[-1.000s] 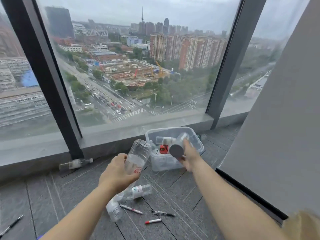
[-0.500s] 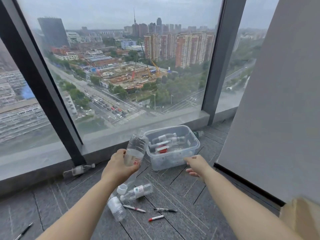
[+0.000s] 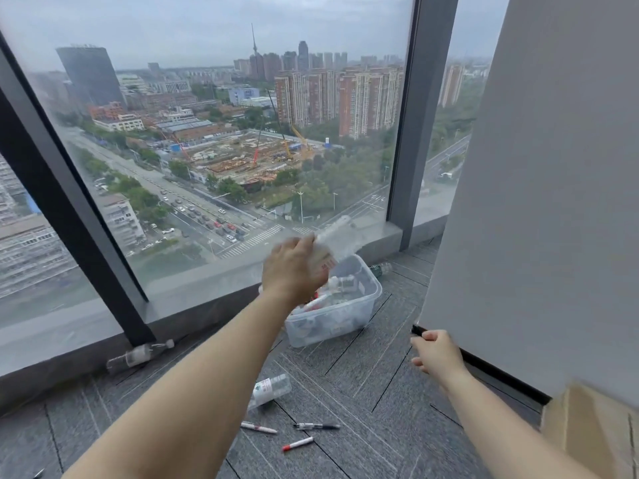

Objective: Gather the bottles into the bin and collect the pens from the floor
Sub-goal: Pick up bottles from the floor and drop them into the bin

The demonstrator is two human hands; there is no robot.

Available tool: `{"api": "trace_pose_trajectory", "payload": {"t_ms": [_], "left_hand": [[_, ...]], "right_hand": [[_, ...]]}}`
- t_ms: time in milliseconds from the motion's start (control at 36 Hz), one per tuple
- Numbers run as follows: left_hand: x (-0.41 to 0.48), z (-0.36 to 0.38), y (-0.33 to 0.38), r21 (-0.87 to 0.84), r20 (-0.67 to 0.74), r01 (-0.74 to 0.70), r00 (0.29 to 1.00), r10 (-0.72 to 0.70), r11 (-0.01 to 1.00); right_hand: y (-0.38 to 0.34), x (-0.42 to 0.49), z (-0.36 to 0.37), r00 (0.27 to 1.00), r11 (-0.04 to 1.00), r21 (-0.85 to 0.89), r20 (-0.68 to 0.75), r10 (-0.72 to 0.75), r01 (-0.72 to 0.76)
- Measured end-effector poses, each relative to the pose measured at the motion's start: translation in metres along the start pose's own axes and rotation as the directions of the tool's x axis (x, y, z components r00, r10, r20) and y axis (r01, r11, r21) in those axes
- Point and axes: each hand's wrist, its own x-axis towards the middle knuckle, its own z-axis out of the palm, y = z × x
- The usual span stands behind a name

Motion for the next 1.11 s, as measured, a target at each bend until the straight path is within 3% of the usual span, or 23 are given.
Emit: {"api": "trace_pose_trajectory", "payload": {"t_ms": [56, 139, 306, 417, 667, 1111], "left_hand": [[0.038, 0.001, 0.01, 0.078, 0.131, 0.063, 0.989, -0.073, 0.995], [0.053, 0.022, 0.009, 0.103, 0.332, 0.212, 0.914, -0.235, 0.972], [-0.024, 0.087, -0.035, 0.1, 0.502, 0.254, 0.822, -0.269, 0.962], [-0.065, 0.089, -0.07, 0.104, 0.504, 0.355, 0.787, -0.356, 0.929], [-0.147, 0.047, -0.169, 0.062, 0.419, 0.477, 0.785, -0.457, 0.877], [-0.269, -0.01, -0.302, 0.126, 0.36, 0.699, 0.629, -0.689, 0.704]], "right_hand": [[0.008, 0.007, -0.008, 0.999, 1.0, -0.011, -0.035, -0.003, 0.003], [0.02, 0.014, -0.02, 0.998, 0.999, -0.035, -0.065, 0.01, -0.012], [0.037, 0.025, -0.022, 0.994, 0.997, -0.064, -0.104, 0.043, -0.049], [0.04, 0.02, -0.003, 0.997, 0.995, -0.086, -0.06, 0.041, -0.046], [0.014, -0.022, 0.053, 0.993, 0.982, -0.185, 0.118, -0.019, 0.041], [0.017, -0.088, 0.185, 0.921, 0.904, -0.39, 0.388, -0.014, 0.178]]}}
